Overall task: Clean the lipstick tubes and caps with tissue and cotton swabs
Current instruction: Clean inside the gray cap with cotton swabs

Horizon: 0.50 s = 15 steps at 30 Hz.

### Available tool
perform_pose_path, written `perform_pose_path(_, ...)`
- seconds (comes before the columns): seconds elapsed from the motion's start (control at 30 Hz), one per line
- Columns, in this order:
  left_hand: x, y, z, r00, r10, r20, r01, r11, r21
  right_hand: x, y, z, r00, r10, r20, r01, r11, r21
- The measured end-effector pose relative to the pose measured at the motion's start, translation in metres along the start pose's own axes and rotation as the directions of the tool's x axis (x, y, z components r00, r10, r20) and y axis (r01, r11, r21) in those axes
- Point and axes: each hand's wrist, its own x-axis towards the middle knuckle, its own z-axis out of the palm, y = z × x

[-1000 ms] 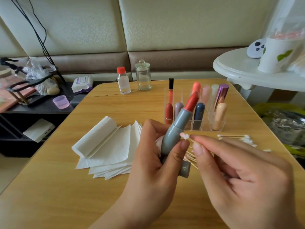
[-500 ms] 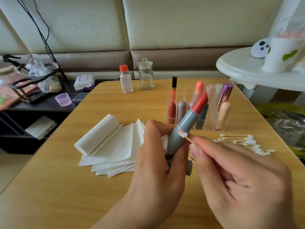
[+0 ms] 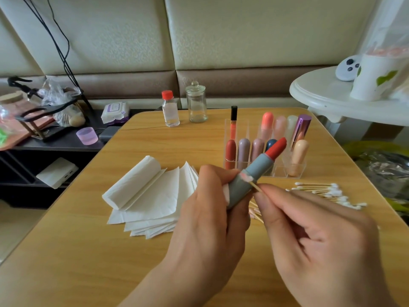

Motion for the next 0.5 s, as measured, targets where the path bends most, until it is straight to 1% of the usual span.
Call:
perform_pose_path(0.13,0.0009,0.0002,0.0013,1.0,-0.013,0.007,0.014,0.991,-0.131,0.0022,0.0058,-0.0028,1.0,0.004,0.015,-0.004,0.999,0.051)
perform_pose_path(0.23,0.0012,0.0028,0.0018,0.992,-0.123,0.033,0.128,0.95,-0.285,0.0038,0.006,-0.0046,0.999,0.035,0.025,-0.038,0.988,0.147)
perform_pose_path(0.3,0.0021,0.0039,0.0019,0.972,-0.209,0.104,0.233,0.88,-0.414,0.0054,0.0051,-0.0054,0.997,0.074,0.035,-0.079,0.974,0.214)
perform_pose_path(0.37,0.0024,0.0036,0.002,0.95,-0.252,0.184,0.312,0.798,-0.516,0.007,0.0048,-0.0059,0.994,0.101,0.042,-0.108,0.963,0.249)
perform_pose_path(0.47,0.0022,0.0045,0.0027,0.921,-0.288,0.264,0.39,0.703,-0.595,0.0086,0.0045,-0.0064,0.992,0.117,0.049,-0.126,0.958,0.259)
perform_pose_path(0.5,0.0023,0.0053,0.0032,0.911,-0.302,0.281,0.413,0.657,-0.631,0.0088,0.0045,-0.0066,0.992,0.118,0.048,-0.126,0.959,0.254)
